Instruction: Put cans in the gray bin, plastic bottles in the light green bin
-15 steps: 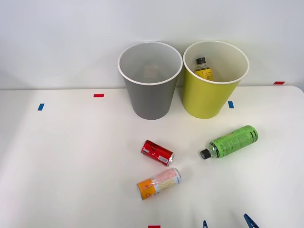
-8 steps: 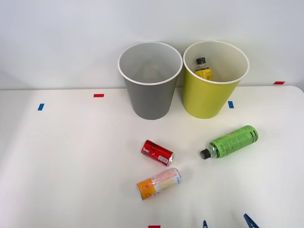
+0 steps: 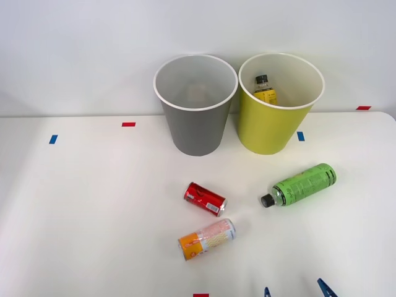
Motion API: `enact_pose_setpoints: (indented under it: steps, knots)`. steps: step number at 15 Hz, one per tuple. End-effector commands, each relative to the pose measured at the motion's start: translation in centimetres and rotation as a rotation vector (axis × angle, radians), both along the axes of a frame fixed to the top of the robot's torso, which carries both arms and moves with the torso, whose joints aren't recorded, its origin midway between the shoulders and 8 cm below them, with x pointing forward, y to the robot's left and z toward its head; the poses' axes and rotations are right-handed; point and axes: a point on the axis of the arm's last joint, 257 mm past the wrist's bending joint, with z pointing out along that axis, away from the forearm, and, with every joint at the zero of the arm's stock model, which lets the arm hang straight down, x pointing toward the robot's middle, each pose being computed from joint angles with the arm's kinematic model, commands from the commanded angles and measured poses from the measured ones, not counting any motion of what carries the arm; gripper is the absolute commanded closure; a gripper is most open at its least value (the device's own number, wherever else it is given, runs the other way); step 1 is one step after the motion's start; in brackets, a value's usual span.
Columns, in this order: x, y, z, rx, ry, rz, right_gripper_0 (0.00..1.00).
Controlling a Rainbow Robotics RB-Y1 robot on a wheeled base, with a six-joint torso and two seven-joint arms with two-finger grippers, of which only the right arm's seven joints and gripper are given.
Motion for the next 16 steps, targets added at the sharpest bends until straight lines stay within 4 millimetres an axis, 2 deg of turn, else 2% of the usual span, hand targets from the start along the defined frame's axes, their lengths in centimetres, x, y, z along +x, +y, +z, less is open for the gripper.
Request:
enact_pose_setpoints:
  steps: [1, 13, 14, 16]
  knots:
    - [0.0, 0.0, 0.0, 0.000, 0.000, 0.000, 0.00]
    - [0.0, 0.0, 0.0, 0.000, 0.000, 0.000, 0.00]
    - [0.0, -0.4, -1.6, -0.010, 0.034, -0.009, 0.00]
    - [0.4, -0.5, -1.2, -0.030, 0.017, 0.000, 0.00]
